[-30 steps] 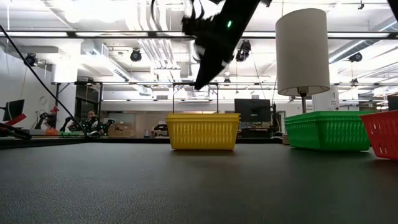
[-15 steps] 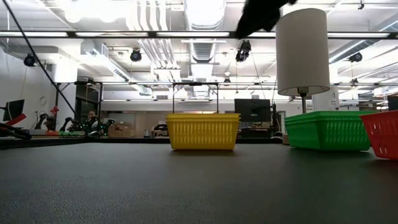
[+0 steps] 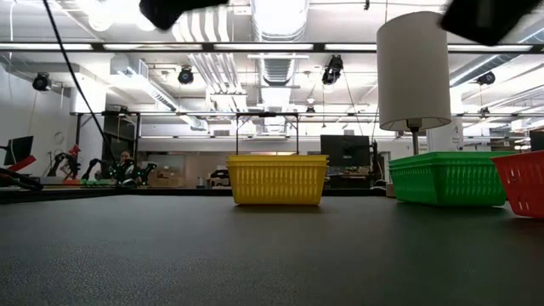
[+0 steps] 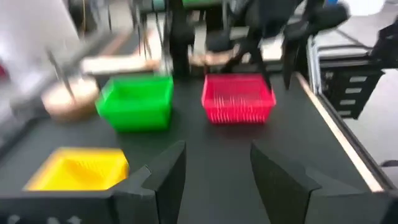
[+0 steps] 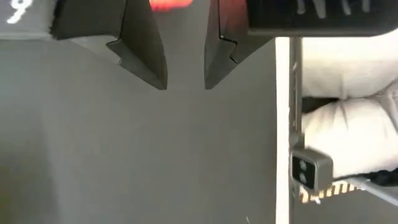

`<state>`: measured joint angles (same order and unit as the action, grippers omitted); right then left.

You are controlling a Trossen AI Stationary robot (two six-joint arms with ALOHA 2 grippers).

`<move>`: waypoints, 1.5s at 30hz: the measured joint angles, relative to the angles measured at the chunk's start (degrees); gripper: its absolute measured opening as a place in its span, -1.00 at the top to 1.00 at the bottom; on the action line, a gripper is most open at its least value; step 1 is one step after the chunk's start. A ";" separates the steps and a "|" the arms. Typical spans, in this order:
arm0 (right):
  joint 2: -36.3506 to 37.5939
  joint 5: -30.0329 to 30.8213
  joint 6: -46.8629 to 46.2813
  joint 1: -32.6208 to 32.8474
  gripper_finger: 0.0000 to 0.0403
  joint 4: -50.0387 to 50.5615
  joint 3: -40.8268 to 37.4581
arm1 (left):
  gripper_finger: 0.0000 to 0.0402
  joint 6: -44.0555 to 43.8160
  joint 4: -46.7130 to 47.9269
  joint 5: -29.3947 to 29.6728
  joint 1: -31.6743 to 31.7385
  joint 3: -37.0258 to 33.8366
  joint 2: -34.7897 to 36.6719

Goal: Stack baskets by color
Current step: Stack the red bin on top of the left red bin

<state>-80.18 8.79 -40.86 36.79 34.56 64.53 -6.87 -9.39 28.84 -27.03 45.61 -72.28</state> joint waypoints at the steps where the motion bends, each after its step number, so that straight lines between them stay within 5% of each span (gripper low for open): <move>1: 0.40 -0.37 -3.01 0.83 0.51 1.43 -0.35 | 0.18 -3.26 1.97 -0.02 0.00 0.71 -1.08; 7: 2.79 -3.11 -21.68 4.47 0.36 7.79 -3.28 | 0.18 -14.53 9.77 -0.48 -0.17 4.60 -5.89; 13: 3.75 -12.34 -42.02 4.73 0.21 15.56 -3.34 | 0.18 -23.58 20.88 -7.63 0.04 10.81 -7.29; 36: 1.56 -5.94 -56.12 6.31 0.15 14.41 -3.15 | 0.18 -13.17 21.41 -10.01 -0.70 12.44 -8.13; 45: -3.73 -5.74 -60.27 5.93 0.15 14.15 -3.06 | 0.18 -2.87 20.81 -9.82 -0.44 12.55 -8.23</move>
<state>-83.90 3.05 -101.14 42.72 48.71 61.47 -9.75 11.42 19.03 -27.46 58.16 -80.51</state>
